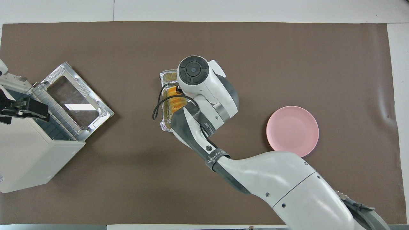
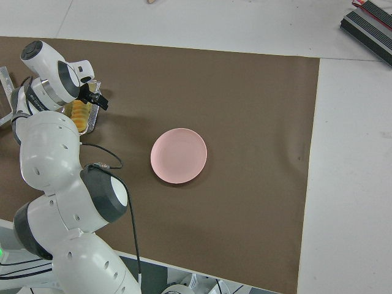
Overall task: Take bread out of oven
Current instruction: 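Grasp the foil tray edge with the right gripper, then slide the foil tray farther from the robot with the right gripper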
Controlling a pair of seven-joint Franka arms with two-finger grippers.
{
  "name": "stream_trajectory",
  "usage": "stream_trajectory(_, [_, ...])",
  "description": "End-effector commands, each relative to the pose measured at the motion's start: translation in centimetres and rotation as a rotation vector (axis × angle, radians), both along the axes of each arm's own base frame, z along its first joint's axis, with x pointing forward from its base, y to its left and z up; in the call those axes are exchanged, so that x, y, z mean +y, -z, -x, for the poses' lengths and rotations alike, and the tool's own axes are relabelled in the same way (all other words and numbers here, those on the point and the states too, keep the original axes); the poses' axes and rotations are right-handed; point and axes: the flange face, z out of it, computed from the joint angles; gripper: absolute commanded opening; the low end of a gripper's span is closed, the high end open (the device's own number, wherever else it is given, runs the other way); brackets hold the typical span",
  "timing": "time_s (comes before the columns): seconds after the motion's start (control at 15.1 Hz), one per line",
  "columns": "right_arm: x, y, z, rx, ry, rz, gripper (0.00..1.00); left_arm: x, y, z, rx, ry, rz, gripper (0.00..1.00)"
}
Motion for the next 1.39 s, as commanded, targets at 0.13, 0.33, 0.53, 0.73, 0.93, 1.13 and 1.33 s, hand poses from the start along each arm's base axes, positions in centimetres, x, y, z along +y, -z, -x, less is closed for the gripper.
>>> stream_trajectory(0.13, [-0.2, 0.9, -0.2, -0.040, -0.103, 0.016, 0.20, 0.1, -0.6, 0.8, -0.002, -0.014, 0.006, 1.00])
stream_trajectory(0.33, [-0.4, 1.0, -0.3, -0.037, -0.103, 0.017, 0.00, 0.1, -0.6, 0.8, -0.002, -0.014, 0.006, 1.00])
stream_trajectory(0.53, [-1.1, 0.7, -0.8, -0.026, -0.090, 0.015, 0.00, 0.1, -0.6, 0.8, -0.002, -0.014, 0.006, 1.00])
stream_trajectory(0.73, [-6.7, -1.5, -3.4, 0.030, -0.013, 0.029, 0.00, 0.1, -0.6, 0.8, -0.002, -0.016, 0.006, 1.00])
stream_trajectory(0.93, [-13.5, -7.1, -7.4, 0.065, -0.032, -0.007, 0.00, 0.1, -0.5, 0.7, 0.000, -0.016, 0.006, 1.00])
stream_trajectory(1.13, [-23.1, -7.0, -10.8, 0.057, -0.072, -0.010, 0.00, 0.1, -0.5, 0.7, 0.000, -0.014, 0.006, 1.00])
stream_trajectory(1.33, [-30.7, -5.9, -12.8, 0.027, -0.122, -0.012, 0.00, 0.1, -0.5, 0.7, 0.000, -0.016, 0.006, 1.00])
